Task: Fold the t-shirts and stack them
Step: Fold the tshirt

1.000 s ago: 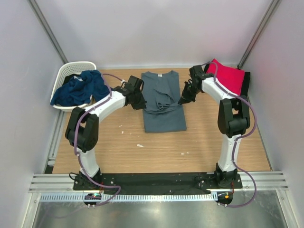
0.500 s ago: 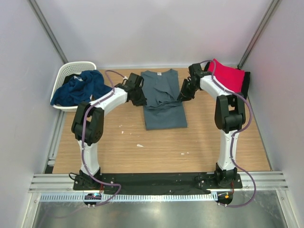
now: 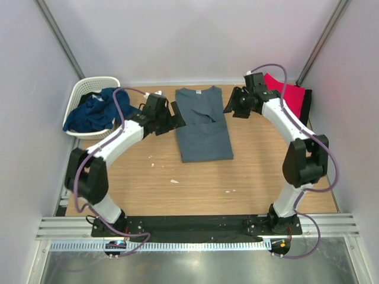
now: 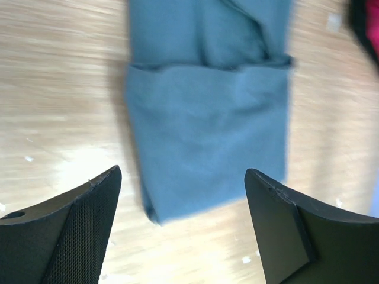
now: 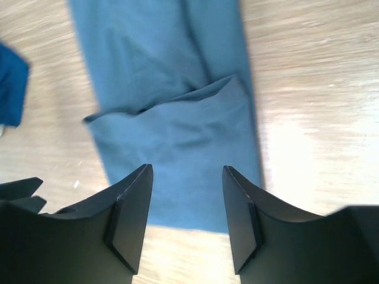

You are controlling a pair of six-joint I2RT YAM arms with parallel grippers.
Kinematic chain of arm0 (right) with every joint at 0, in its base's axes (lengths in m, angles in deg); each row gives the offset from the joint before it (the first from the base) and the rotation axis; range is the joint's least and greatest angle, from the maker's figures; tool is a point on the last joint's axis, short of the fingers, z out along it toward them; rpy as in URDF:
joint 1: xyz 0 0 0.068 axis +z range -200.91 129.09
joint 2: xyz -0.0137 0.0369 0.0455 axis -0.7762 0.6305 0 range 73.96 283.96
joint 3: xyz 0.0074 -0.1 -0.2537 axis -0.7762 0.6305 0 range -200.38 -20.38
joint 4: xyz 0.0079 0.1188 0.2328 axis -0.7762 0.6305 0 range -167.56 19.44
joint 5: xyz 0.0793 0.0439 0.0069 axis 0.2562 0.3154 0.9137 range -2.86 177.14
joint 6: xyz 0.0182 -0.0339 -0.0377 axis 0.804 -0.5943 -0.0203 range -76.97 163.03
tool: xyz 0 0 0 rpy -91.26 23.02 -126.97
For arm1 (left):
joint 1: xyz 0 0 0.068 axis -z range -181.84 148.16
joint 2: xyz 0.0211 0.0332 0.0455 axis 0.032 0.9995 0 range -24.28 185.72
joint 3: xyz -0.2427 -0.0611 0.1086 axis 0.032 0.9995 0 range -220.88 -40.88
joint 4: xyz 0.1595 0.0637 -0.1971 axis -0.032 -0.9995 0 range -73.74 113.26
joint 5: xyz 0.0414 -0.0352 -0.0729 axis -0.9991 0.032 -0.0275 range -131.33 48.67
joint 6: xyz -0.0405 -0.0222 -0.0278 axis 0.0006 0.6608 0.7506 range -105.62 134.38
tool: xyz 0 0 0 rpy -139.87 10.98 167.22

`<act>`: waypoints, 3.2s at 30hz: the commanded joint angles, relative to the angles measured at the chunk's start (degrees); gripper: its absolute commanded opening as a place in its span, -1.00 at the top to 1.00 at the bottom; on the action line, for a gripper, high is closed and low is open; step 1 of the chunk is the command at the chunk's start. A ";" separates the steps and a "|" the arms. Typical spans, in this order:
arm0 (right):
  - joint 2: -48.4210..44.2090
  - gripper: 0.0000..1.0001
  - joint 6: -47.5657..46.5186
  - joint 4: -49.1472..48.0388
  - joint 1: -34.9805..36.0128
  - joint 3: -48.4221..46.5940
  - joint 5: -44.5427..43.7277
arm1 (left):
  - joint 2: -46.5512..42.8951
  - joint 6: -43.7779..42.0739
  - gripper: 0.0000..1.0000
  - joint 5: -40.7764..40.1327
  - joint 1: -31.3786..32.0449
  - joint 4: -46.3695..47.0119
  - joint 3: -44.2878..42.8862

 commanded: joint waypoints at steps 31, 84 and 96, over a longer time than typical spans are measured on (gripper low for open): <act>1.32 0.18 -2.76 -11.30 10.84 17.08 -9.34 | -8.57 2.88 0.50 -4.50 11.42 15.03 25.74; 5.45 0.25 -3.46 -9.19 10.49 15.59 -11.27 | -2.68 -11.89 0.53 9.38 8.17 14.41 20.99; 5.80 0.25 -3.64 -8.75 10.32 15.33 -11.54 | -0.48 -12.24 0.71 7.28 8.17 13.97 20.29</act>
